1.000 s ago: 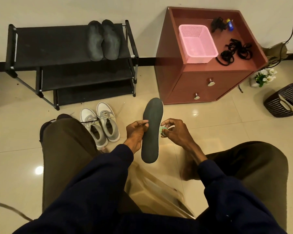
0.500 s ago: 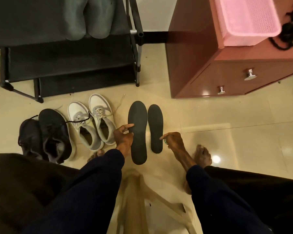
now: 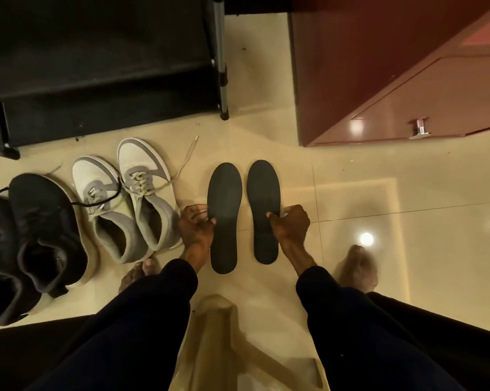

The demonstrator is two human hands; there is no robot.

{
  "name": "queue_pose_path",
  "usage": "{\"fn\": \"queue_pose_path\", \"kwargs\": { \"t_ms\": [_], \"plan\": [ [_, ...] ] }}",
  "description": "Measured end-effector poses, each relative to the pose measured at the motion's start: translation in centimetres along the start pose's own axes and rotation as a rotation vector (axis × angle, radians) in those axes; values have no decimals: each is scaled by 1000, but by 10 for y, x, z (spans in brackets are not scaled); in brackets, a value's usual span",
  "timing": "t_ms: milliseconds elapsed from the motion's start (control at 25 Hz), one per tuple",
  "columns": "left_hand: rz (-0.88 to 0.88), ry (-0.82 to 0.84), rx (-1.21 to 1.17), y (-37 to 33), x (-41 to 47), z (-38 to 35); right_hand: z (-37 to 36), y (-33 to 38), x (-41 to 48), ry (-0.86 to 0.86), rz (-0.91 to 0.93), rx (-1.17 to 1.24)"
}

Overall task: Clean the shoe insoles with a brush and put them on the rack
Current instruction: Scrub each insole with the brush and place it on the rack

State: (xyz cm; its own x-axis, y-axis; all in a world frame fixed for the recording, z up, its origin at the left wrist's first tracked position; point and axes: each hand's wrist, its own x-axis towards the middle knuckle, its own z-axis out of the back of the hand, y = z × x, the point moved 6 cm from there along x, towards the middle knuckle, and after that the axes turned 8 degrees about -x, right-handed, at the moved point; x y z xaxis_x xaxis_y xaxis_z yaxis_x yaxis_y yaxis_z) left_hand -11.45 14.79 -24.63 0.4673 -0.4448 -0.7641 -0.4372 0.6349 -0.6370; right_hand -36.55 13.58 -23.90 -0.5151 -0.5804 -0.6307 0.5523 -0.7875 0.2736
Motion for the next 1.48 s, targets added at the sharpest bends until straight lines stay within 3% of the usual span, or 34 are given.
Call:
{"fn": "queue_pose_path", "kwargs": {
  "t_ms": [240,400,640,840,1120,1200,1480],
  "plan": [
    [17,136,153,16,12,13,-27,-5,11,-32,-74,-71],
    [64,175,92,8,8,10,-14,-1,8,-4,-88,128],
    [137,87,-28,-28,-29,18,45,26,-43,43,-34,340],
    [70,118,-67,-115,-107,53,112,76,-123,137,48,349],
    [-7,25,-42,-264,-175,137,177,173,-254,256,158,277],
    [-30,31,-14,-284,-183,144,182,187,-273,275,183,287],
    [-139,-28,-72,-422,-164,214,142,336,-339,360,233,322]
  ]
}}
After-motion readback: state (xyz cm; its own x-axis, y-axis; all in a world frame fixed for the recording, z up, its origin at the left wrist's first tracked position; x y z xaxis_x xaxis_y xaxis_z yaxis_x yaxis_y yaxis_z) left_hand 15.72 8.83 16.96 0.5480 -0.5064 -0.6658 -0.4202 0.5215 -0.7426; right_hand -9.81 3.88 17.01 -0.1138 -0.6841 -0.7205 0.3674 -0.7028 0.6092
